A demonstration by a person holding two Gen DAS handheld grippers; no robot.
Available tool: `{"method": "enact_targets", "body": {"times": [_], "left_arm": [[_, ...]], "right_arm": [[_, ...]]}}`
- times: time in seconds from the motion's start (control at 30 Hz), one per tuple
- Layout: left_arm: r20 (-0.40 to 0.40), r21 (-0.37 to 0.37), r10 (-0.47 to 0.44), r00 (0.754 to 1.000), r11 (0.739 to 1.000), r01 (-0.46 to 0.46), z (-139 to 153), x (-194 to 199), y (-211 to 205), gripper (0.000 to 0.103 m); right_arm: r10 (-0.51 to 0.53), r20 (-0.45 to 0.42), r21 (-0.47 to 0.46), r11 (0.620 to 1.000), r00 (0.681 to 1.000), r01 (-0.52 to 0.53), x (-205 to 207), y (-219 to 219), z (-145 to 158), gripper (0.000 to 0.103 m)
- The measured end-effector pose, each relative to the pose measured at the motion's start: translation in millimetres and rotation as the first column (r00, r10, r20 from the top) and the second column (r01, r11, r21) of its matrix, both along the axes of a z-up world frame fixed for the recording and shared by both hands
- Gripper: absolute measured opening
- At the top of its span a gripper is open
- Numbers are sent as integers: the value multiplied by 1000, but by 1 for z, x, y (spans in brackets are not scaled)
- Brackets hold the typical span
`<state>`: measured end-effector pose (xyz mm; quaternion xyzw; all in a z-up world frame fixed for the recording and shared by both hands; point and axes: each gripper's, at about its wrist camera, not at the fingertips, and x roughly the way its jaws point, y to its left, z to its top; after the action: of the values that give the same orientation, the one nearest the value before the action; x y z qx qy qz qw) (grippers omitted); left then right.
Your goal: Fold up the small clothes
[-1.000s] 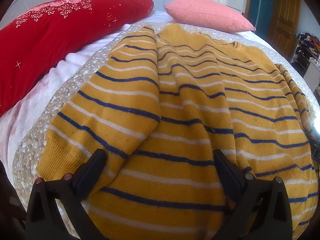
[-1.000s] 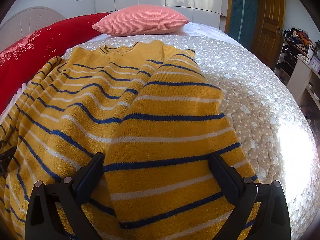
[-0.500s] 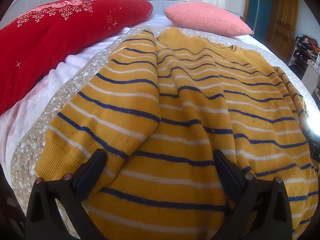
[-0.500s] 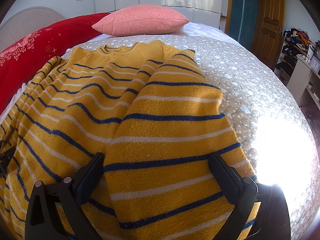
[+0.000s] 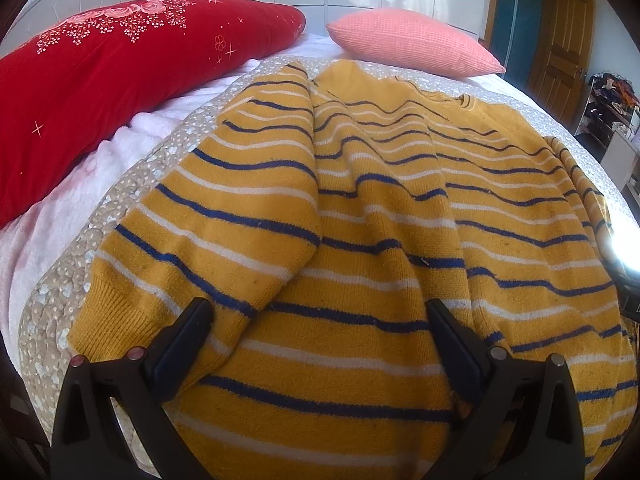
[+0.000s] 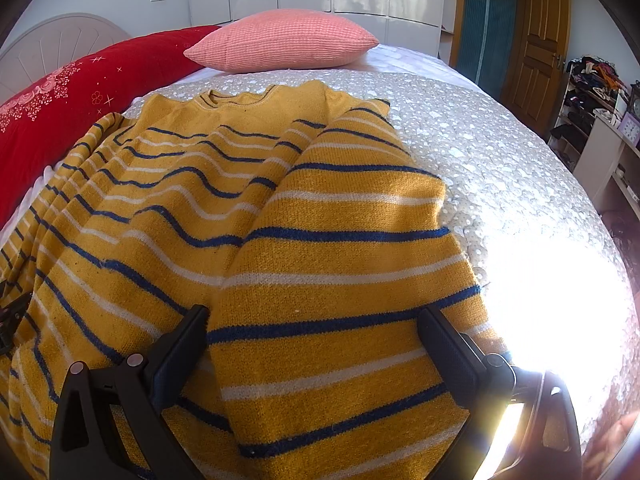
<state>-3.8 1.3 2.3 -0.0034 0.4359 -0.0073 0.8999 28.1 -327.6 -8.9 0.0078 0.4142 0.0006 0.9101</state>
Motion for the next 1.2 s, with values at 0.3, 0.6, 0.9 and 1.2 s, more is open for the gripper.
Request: {"method": "enact_targets", "body": {"times": [0.3, 0.6, 0.9, 1.2], "left_arm": [[25, -27, -1, 1000, 1000, 2, 1, 0, 2, 103], [25, -13, -1, 1000, 1000, 2, 0, 0, 3, 103], [25, 1, -1, 1000, 1000, 1, 0, 1, 2, 103], [38, -7, 1, 999, 1000, 0, -1, 0, 1, 103]], "right_arm": [[0, 0, 0, 1000, 1000, 0, -1, 0, 1, 103], [0, 0, 0, 1000, 1000, 0, -1, 0, 1, 103], [0, 0, 0, 1000, 1000, 0, -1, 1, 2, 103], [0, 0, 0, 1000, 1000, 0, -1, 1, 2, 103]]}}
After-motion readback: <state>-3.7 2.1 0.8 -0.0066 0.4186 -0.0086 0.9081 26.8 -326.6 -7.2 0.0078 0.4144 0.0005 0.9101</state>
